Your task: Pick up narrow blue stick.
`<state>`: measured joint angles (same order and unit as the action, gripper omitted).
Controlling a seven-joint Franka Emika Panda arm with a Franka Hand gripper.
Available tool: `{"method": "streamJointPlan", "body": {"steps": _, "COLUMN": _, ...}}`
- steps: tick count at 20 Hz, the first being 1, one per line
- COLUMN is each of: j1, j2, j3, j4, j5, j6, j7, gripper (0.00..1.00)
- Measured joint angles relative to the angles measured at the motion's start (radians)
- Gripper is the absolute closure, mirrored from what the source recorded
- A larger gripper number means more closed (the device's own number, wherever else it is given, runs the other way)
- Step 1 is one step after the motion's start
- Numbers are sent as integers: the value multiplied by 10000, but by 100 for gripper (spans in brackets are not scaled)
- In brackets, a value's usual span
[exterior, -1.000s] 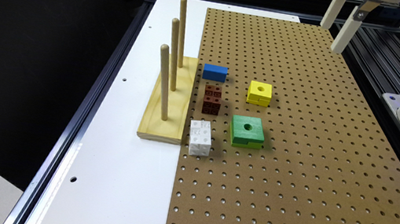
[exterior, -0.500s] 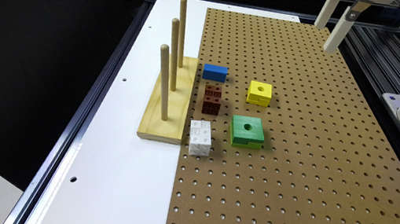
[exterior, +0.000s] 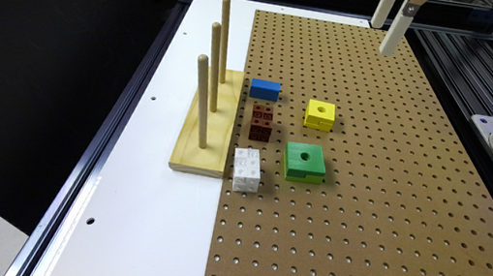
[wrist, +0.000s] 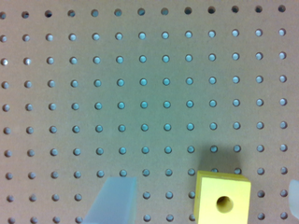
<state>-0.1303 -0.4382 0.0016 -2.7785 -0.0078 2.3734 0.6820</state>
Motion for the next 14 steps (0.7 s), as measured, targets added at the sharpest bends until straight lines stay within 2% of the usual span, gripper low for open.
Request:
{"method": "streamJointPlan", "body": {"steps": 4, "j1": -68, "j2": 228, "j3": 0, "j4": 212, "j5": -1, "j6": 0, "j7": -56, "gripper": 0}}
{"method": "streamJointPlan", "body": {"steps": 9, "j1": -287, "j2": 531, "j3": -2, "j4": 512, "j5": -1, "j6": 2, "j7": -297, "gripper": 0}}
{"method": "streamJointPlan", "body": {"steps": 14, "j1": -369, "j2": 969, "j3": -1, "j4": 930, "j5": -1, "j6": 5, "j7": -372, "gripper": 0}}
